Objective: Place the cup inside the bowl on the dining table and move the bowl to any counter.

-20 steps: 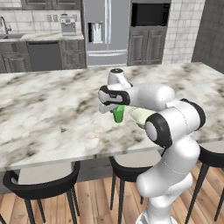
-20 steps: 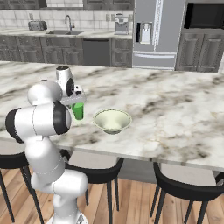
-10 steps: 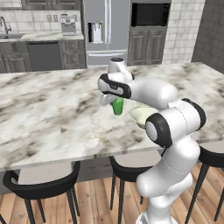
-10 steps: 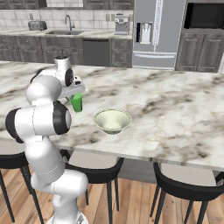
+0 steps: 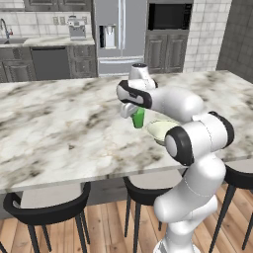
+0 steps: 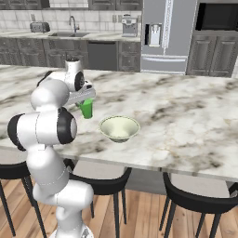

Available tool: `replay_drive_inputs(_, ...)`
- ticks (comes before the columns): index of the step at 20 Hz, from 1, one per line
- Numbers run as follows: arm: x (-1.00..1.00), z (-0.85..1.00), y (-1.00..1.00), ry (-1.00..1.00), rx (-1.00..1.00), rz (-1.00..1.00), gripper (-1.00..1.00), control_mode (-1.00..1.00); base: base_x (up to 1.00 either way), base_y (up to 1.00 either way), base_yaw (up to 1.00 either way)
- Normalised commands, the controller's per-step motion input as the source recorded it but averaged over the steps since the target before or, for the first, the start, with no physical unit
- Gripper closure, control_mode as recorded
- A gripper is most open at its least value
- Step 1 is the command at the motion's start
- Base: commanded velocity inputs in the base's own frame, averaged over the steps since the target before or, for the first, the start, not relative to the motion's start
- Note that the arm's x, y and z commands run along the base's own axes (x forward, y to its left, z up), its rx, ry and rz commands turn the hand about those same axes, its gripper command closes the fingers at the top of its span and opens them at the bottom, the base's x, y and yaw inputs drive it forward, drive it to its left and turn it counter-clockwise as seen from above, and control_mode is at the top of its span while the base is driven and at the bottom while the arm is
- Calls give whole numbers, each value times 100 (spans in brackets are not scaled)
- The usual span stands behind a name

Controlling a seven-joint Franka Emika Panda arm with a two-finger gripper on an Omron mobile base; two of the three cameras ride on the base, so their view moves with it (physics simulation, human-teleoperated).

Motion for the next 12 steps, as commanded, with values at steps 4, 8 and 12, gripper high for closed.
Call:
replay_drive_inputs(4,0,-2,-45,0,0,7,100,-100,0,0,0)
replay_drive_inputs(8,0,0,-44,0,0,8,100,-100,0,0,0)
replay_drive_inputs(12,0,0,-43,0,0,9,100,-100,0,0,0)
